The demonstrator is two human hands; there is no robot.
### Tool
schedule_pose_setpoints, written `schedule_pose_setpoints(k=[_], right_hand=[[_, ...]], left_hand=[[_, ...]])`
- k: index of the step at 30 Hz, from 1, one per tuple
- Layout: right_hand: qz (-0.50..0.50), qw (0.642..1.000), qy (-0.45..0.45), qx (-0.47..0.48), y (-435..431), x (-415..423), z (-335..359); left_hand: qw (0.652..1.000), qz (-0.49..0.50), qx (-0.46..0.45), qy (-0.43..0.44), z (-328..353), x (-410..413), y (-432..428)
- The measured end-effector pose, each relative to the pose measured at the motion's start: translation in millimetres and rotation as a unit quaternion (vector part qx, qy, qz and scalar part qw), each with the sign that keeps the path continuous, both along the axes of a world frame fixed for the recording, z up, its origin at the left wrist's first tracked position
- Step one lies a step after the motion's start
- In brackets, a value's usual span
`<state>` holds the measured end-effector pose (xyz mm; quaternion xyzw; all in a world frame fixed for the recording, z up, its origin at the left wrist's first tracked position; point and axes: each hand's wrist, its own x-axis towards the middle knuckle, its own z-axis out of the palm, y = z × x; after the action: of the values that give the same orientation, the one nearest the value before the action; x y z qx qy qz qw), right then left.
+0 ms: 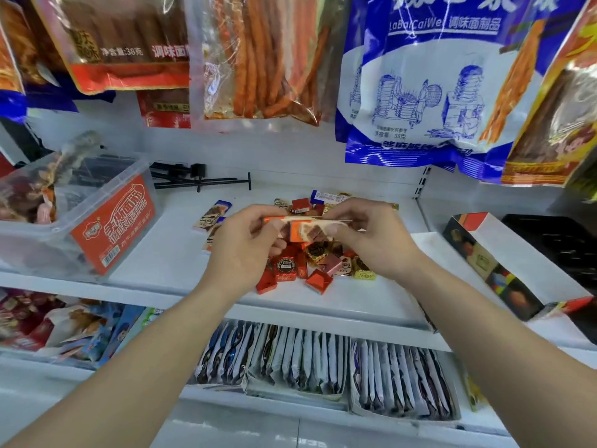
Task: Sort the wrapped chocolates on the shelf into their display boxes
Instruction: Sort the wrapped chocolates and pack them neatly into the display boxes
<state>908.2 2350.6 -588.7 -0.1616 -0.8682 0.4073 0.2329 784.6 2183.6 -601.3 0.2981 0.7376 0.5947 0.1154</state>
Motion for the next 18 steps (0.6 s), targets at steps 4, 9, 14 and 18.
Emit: schedule_pose_setpoints(k=[4,9,14,18], right_hand=[[-0.040,0.999,0.025,-0.021,-8.6,-8.2,-3.9],[-0.060,0.998,-0.006,0.008,-8.8,-4.4,1.1],[-0.007,0.974,-0.176,0.140,9.1,24.4,-13.1],[-0.090,0.907,-0.231,0.340,3.4,28.9,-31.5]], left_hand=[[0.999,-0.038,-0.007,0.003,1.0,1.7,-1.0],[0.997,-0.015,-0.053,0.055,-0.7,-3.1,-6.7],[0.995,-0.010,-0.071,0.066,-4.3,-7.7,-14.3],[0.987,-0.021,-0.099,0.122,-13.1,2.0,-12.6]])
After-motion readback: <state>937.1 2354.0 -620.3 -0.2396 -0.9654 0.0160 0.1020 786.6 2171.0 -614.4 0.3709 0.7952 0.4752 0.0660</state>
